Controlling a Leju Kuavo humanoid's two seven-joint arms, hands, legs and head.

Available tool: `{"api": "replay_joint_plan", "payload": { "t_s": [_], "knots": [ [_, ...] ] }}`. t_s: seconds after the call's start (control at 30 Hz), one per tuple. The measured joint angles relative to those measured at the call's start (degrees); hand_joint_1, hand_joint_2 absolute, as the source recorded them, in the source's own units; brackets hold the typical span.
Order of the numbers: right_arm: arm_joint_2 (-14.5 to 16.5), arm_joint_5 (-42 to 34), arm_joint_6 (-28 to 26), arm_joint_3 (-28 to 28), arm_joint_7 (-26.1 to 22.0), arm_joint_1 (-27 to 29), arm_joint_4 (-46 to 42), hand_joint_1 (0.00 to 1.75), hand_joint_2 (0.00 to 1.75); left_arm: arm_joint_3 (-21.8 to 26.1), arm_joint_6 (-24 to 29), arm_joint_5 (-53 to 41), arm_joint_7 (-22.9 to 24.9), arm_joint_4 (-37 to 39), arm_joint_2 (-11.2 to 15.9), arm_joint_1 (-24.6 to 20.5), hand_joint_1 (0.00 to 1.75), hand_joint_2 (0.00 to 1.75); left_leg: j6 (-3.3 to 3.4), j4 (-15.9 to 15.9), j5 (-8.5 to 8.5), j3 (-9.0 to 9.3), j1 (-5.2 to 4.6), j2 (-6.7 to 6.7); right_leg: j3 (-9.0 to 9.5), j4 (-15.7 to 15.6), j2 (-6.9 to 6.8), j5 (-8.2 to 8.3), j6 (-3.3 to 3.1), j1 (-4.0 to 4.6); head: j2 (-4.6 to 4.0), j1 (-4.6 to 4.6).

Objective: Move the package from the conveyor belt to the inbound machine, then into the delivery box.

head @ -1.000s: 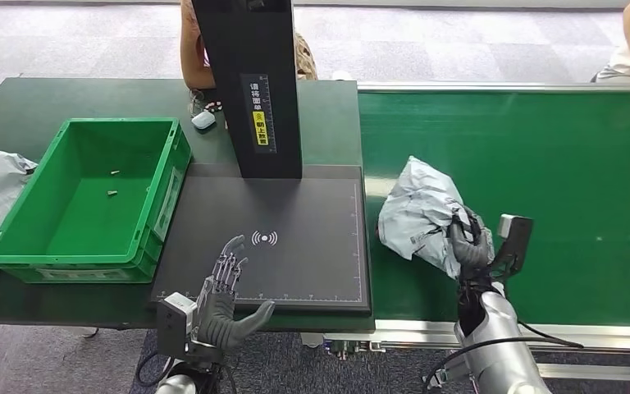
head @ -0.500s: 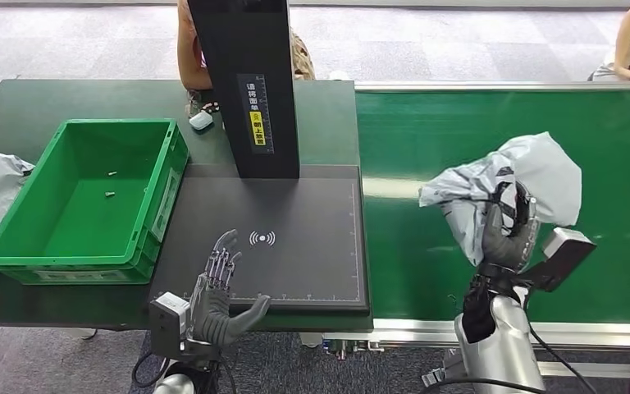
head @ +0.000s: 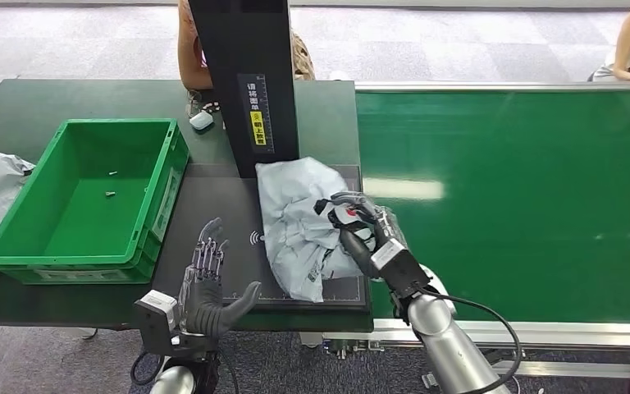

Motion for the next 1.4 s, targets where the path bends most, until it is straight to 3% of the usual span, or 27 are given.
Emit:
{"api": "replay_joint_plan", "payload": {
  "t_s": [0.2,0.4,0.43,0.53,0.57,0.87,1.17,1.4],
  "knots": [
    [1.6,3.4,3.7,7.3,8.7,-7.0,14.4,1.75,1.75,0.9,1.0,0.2,-0.4,0.0,-0.1,-0.1,0.00,1.75,0.01,0.0,0.07,-0.01,0.00,0.02,0.00,0.0,0.00,0.05,-0.02,0.00,0.00,-0.01],
    [5.0,4.7,-3.7,10.5,11.1,-10.8,26.6,1.75,1.75,1.4,1.2,0.0,0.3,0.2,-0.3,0.0,0.00,1.75,-0.01,0.0,0.11,0.00,0.01,-0.04,0.00,0.0,-0.04,0.05,0.00,0.00,0.00,0.00],
    [5.4,4.7,-4.7,10.7,10.8,-10.9,27.8,1.66,1.75,1.5,1.2,0.0,0.4,0.3,-0.4,0.0,0.00,1.75,-0.02,0.0,0.11,0.00,0.01,-0.03,0.00,0.0,-0.03,0.05,-0.01,0.00,0.00,-0.01],
    [6.3,3.9,-6.9,10.9,9.1,-11.0,30.1,0.35,1.75,1.5,1.2,0.0,0.4,0.6,-0.4,-0.1,0.00,1.75,-0.03,0.0,0.10,0.00,0.01,-0.02,-0.02,0.0,-0.02,0.04,-0.01,0.00,0.00,-0.01],
    [6.5,3.2,-7.7,10.9,7.9,-11.0,30.6,0.00,1.75,1.5,1.2,0.0,0.4,0.7,-0.4,-0.1,0.00,1.75,-0.03,0.0,0.10,0.00,0.01,-0.02,-0.02,0.0,-0.02,0.04,-0.02,0.00,0.00,-0.01],
    [7.1,-4.0,-16.0,7.5,-7.4,-7.4,27.8,0.00,1.75,1.1,0.7,0.1,0.4,2.8,-0.8,-2.5,0.00,1.75,-0.03,0.0,0.10,0.00,0.01,-0.02,-0.04,0.0,-0.02,0.06,-0.02,0.00,0.00,0.00],
    [4.3,-7.2,-21.3,6.5,-8.4,-0.6,11.8,0.00,1.75,-0.2,0.1,0.6,0.4,4.7,-0.6,-4.1,0.00,1.75,-0.03,0.0,0.08,-0.01,0.01,-0.01,-0.06,0.0,-0.02,0.03,-0.01,-0.01,0.00,0.00],
    [2.7,-12.8,-15.5,3.9,-8.3,3.8,5.2,0.00,1.75,-2.0,-0.7,-5.1,1.2,5.8,0.3,-5.1,0.00,1.75,-0.04,0.0,0.08,-0.01,0.01,-0.01,-0.06,0.0,-0.02,0.04,-0.01,-0.01,0.00,-0.01]
  ]
}}
